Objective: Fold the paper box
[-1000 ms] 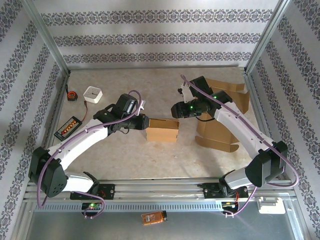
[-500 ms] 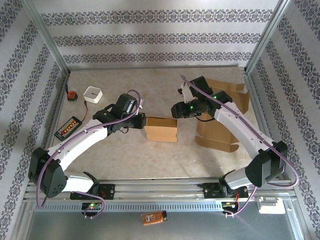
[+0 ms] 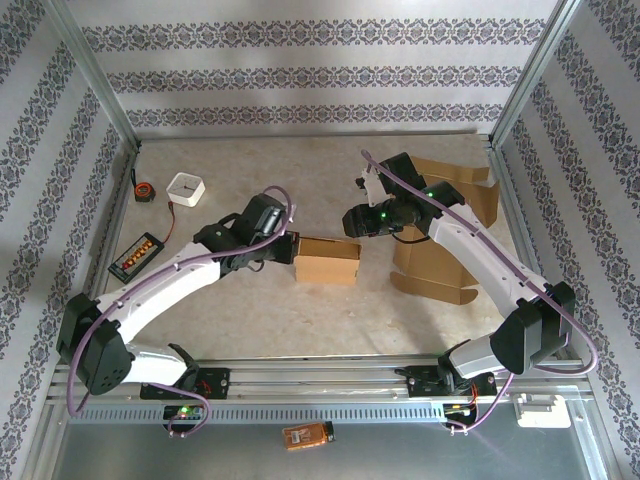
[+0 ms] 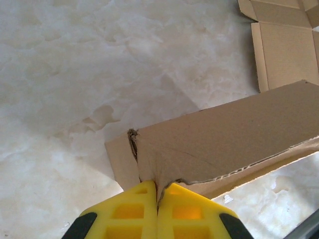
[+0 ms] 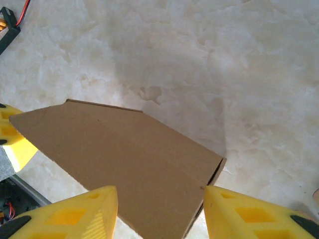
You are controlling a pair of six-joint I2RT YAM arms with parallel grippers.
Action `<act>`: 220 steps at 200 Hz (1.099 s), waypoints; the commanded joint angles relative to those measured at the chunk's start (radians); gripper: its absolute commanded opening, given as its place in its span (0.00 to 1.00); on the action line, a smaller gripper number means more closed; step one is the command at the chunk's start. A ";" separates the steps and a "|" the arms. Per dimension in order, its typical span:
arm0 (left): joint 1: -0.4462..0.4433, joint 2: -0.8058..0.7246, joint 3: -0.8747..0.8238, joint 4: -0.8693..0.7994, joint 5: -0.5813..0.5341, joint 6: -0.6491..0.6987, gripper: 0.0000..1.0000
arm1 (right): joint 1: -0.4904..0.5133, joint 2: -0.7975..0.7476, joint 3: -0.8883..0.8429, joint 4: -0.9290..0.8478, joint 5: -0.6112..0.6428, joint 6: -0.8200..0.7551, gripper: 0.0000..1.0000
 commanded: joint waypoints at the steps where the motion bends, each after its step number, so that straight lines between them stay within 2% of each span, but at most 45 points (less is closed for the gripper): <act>1: -0.041 0.071 0.015 -0.172 -0.106 0.038 0.04 | -0.007 -0.012 0.010 -0.014 -0.012 -0.008 0.50; 28: -0.088 0.125 0.051 -0.230 -0.206 0.068 0.03 | -0.007 -0.021 0.004 -0.012 -0.012 -0.012 0.50; 72: -0.118 0.155 0.044 -0.223 -0.221 0.049 0.01 | -0.007 -0.033 -0.008 -0.013 -0.011 -0.021 0.50; 115: -0.137 0.098 0.009 -0.256 -0.291 0.023 0.00 | -0.007 -0.039 -0.009 -0.013 -0.013 -0.027 0.50; 137: -0.137 0.070 0.018 -0.278 -0.283 0.022 0.00 | -0.007 -0.039 -0.003 -0.016 -0.020 -0.027 0.50; 156: -0.137 0.042 0.035 -0.254 -0.218 -0.003 0.00 | -0.007 -0.051 -0.002 -0.016 -0.018 -0.024 0.50; 176: -0.137 0.013 0.048 -0.211 -0.166 -0.027 0.00 | -0.006 -0.089 -0.011 -0.005 -0.025 -0.023 0.50; 200: -0.137 0.015 0.079 -0.215 -0.163 -0.031 0.01 | -0.005 -0.168 -0.063 0.024 -0.041 -0.014 0.51; 220: -0.137 0.038 0.072 -0.209 -0.173 -0.026 0.01 | 0.006 -0.243 -0.147 0.046 0.006 -0.007 0.58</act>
